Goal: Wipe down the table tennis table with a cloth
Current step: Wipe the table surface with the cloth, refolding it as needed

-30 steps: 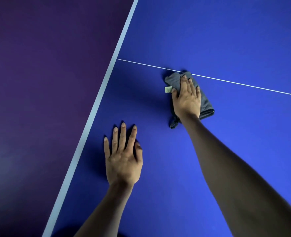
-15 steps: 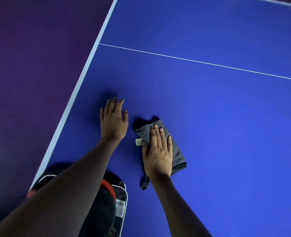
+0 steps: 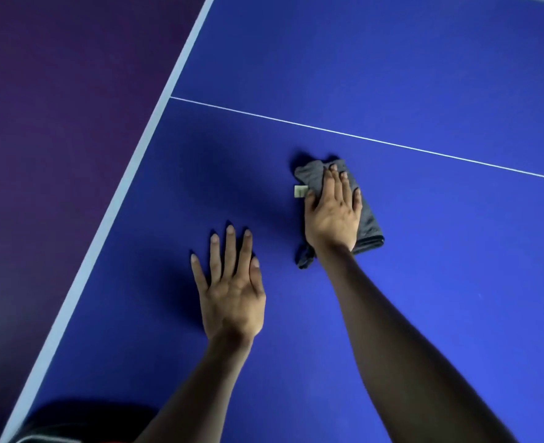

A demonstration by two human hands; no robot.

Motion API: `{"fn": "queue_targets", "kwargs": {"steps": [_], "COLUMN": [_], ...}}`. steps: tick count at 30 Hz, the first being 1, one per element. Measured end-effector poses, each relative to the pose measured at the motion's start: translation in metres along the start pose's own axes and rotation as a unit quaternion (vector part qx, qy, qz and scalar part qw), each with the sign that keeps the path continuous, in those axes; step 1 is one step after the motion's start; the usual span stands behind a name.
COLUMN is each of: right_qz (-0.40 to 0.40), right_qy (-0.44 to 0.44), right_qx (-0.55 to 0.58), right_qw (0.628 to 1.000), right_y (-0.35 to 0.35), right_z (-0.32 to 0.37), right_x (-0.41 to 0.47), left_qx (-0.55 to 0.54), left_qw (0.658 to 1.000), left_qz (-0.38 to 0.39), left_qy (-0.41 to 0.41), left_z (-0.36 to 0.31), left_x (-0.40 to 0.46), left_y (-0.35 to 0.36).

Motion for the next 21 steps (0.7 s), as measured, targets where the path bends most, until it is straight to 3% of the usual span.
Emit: {"fn": "queue_targets", "kwargs": {"steps": [6, 10, 17, 21], "right_qz": [0.042, 0.048, 0.026, -0.019], "right_qy": [-0.011, -0.015, -0.014, -0.021], "right_qx": [-0.009, -0.007, 0.012, 0.020], "right_qw": [0.999, 0.999, 0.999, 0.999], "right_y": [0.015, 0.019, -0.010, -0.044], "right_z": [-0.007, -0.013, -0.031, -0.042], "right_x": [0.102, 0.109, -0.014, -0.126], "left_qx": [0.012, 0.012, -0.012, -0.120], "left_qw": [1.000, 1.000, 1.000, 0.992], "left_qz": [0.010, 0.005, 0.016, 0.038], "left_qy": [-0.001, 0.002, 0.004, 0.002], "left_z": [0.000, -0.001, 0.002, 0.011], "left_x": [0.004, 0.005, 0.014, 0.014], "left_y": [0.000, 0.001, 0.001, -0.007]}}
Point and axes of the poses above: each hand's wrist, its own x-axis towards the middle knuckle, its own y-axis out of the palm, z = x × y, the point moved 4 cm from there along x, towards the middle knuckle, and after that the axes turned 2 degrees about -z, right-handed, at the moved point
